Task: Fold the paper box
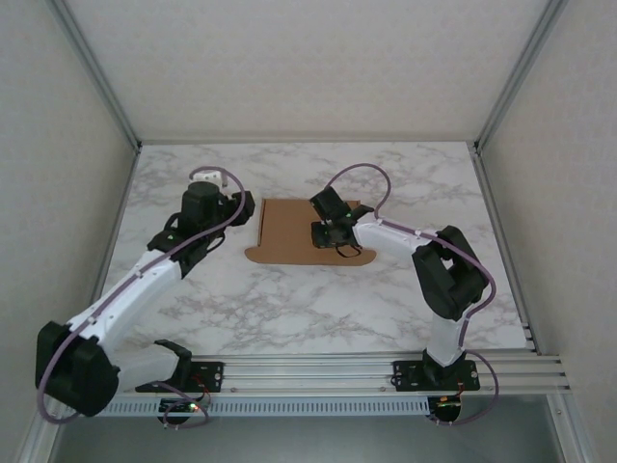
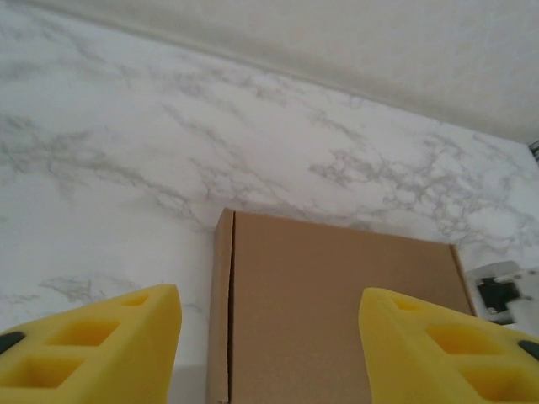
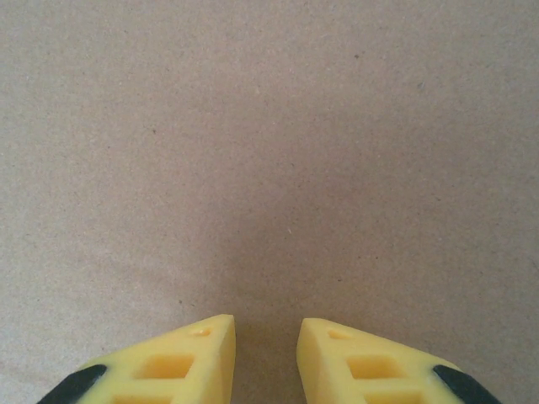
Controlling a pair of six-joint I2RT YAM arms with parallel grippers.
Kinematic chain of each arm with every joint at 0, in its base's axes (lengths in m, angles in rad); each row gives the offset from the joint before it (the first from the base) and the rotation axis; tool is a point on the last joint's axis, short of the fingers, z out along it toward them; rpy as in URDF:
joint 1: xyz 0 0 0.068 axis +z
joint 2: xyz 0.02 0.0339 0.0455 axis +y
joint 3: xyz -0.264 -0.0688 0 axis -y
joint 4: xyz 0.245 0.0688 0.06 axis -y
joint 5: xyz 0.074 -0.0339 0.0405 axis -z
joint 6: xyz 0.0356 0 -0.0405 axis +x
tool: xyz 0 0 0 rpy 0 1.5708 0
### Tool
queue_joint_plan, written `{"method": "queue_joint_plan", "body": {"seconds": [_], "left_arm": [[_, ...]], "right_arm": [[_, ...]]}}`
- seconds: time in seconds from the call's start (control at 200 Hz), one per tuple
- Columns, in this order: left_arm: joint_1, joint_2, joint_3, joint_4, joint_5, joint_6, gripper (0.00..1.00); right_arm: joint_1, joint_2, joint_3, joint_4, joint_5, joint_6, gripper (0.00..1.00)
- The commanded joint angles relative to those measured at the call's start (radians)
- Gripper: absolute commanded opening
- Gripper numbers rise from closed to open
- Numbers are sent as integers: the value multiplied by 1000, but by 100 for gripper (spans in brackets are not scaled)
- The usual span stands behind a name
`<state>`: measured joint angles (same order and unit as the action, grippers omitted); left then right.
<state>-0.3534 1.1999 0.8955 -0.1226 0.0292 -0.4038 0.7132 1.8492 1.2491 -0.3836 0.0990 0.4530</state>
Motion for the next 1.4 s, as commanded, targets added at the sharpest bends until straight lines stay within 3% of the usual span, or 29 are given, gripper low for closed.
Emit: {"method": "queue_joint_plan", "body": {"seconds": [0.0, 0.2, 0.481, 0.591, 0.746, 0.871, 1.096, 1.397], "left_arm": [[52, 92, -25, 45, 118, -70, 58], [82, 293, -40, 80, 233, -87, 58], [84, 491, 37, 42, 239, -42, 57], [82, 509, 48, 35, 263, -39, 55], [83, 434, 31, 24, 186, -26, 54], [83, 400, 28, 31, 202, -27, 56], [64, 434, 40, 41, 281, -21, 58], [14, 512, 35, 39, 336, -22, 60]], "right_arm": [[2, 64, -77, -100, -89, -22, 28], [0, -36, -146, -37, -163, -29, 28], [-50, -254, -153, -73, -192, -53, 40], [-100, -333, -180, -87, -194, -66, 42], [-182, -415, -242, -90, -168, -58, 48], [-243, -414, -281, -90, -130, -25, 48], [-290, -385, -324, -62, -85, -6, 59], [-309, -294, -344, -5, -145, 13, 59]]}}
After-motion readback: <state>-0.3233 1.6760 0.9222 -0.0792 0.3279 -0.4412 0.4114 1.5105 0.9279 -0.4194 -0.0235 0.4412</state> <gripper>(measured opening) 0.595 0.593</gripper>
